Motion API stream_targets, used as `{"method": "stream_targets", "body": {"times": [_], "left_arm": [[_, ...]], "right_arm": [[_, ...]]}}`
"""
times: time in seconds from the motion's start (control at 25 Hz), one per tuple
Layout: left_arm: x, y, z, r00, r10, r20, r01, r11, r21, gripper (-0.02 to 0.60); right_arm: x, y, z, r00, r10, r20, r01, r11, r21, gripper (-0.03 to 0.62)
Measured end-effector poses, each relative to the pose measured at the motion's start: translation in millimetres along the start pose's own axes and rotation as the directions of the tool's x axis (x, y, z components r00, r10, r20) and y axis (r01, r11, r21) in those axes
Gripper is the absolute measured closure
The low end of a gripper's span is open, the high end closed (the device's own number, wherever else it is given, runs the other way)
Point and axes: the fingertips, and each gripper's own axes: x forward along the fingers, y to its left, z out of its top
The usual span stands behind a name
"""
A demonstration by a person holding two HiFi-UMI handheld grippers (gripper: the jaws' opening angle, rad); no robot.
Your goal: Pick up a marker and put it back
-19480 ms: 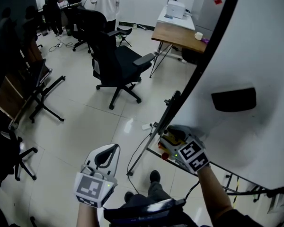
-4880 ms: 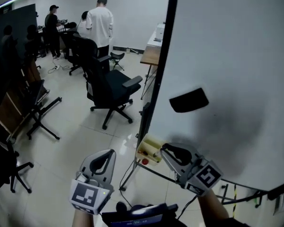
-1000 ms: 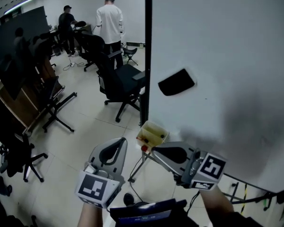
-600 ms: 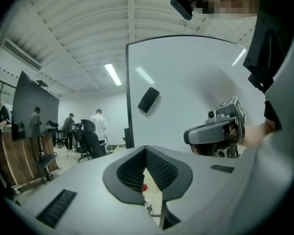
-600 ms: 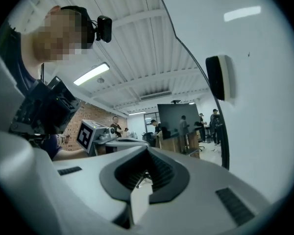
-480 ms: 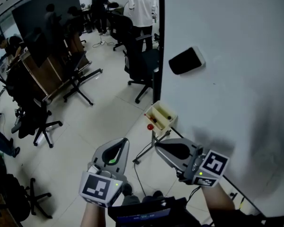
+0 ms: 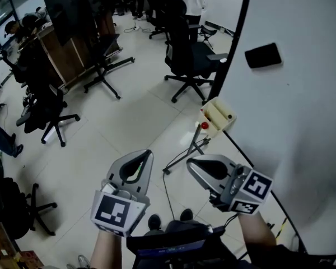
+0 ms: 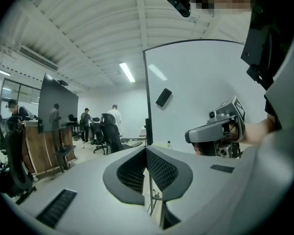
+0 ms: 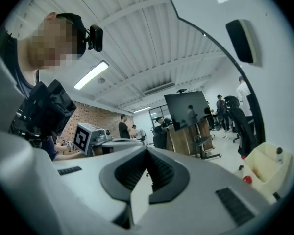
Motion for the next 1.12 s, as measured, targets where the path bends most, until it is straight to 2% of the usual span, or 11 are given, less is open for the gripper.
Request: {"method": "stream_targets", "body": {"times": [0.2,0.36,0.48,0.84,1.12], "left_arm": [[-42.1,48.6,-15.6,0.999,0.014,0.034,-0.012,0.998,-0.057,0.581],[-68.9,85.9,-30.2,0.999,0.008,0.048,-0.003,0.996,-0.094,0.581],[-78.7,94.6,-39.1,0.998,-0.018,0.054,0.024,0.993,-0.117,0.581],[-91.6,75.2,-30.1,0.995,-0.081,0.060,0.087,0.991,-0.097,0.581],[-84.5,17.3,-11.2,0.994,-0.092,0.066,0.095,0.995,-0.032,0.581]], "right_arm": [[51.5,36.4,-19.8,0.998,0.011,-0.055,-0.012,1.000,-0.019,0.586],[89.7,60.0,-28.5,0.996,-0.017,-0.087,0.015,1.000,-0.023,0.586],[101.9,75.7,-32.1,0.993,-0.037,-0.108,0.033,0.999,-0.035,0.586],[90.1,98.6,-27.3,0.994,-0.083,-0.076,0.079,0.996,-0.051,0.586],[34.2,99.7,-13.8,0.995,-0.101,0.007,0.101,0.992,-0.070,0.586]]}}
